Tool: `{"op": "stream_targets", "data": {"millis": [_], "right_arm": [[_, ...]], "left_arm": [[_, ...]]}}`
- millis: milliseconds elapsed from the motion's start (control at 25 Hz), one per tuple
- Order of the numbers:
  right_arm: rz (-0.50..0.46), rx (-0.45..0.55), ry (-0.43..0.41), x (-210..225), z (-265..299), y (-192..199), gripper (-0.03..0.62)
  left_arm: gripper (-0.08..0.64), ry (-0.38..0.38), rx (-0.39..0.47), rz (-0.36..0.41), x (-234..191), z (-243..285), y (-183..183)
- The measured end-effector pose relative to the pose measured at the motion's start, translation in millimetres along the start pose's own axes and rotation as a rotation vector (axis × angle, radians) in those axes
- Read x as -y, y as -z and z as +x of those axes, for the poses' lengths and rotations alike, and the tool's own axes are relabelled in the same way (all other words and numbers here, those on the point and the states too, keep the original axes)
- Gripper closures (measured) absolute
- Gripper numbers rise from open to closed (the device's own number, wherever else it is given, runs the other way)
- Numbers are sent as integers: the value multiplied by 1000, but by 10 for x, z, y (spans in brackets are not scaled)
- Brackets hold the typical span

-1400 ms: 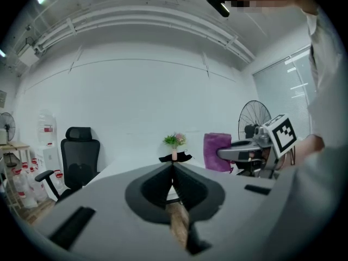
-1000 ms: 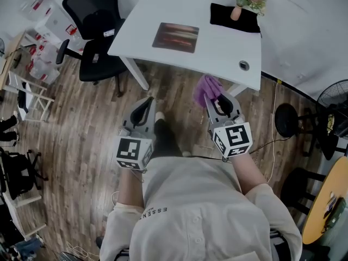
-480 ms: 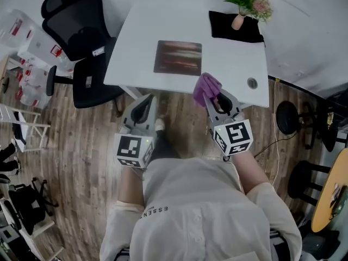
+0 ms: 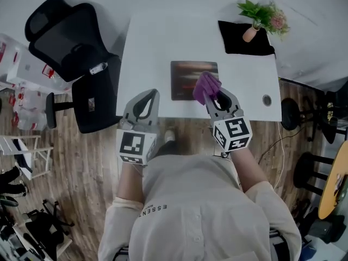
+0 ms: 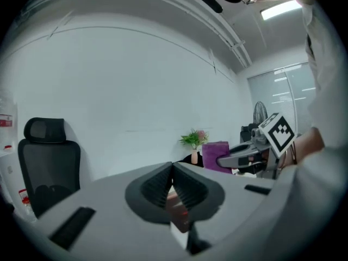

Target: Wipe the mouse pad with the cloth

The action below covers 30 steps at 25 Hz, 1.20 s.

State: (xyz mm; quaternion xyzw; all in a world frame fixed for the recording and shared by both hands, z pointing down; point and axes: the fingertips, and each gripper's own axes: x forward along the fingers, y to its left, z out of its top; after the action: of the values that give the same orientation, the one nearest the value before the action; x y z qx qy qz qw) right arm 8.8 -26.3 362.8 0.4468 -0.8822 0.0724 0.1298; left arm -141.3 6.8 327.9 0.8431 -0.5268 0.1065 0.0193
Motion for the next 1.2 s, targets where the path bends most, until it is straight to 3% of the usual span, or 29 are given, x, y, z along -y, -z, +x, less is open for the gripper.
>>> {"op": "stream_targets", "data": {"millis": [200,480,840,1200], "right_arm": [[38,-61,15,-12,522,-6,500],[58,-188,-9,69,1037,172,500],[53,-374,-165,69,1660,509,500],[59,-549,-284,14,2228,1110,500]], "left_arm": [[558,50,-5,-2,-438,284,47],[558,63,-21,-59,-755,627,227],[558,79,8,-64,-804,1060,268],[557,19,-79,-137,-948,1324,687]]}}
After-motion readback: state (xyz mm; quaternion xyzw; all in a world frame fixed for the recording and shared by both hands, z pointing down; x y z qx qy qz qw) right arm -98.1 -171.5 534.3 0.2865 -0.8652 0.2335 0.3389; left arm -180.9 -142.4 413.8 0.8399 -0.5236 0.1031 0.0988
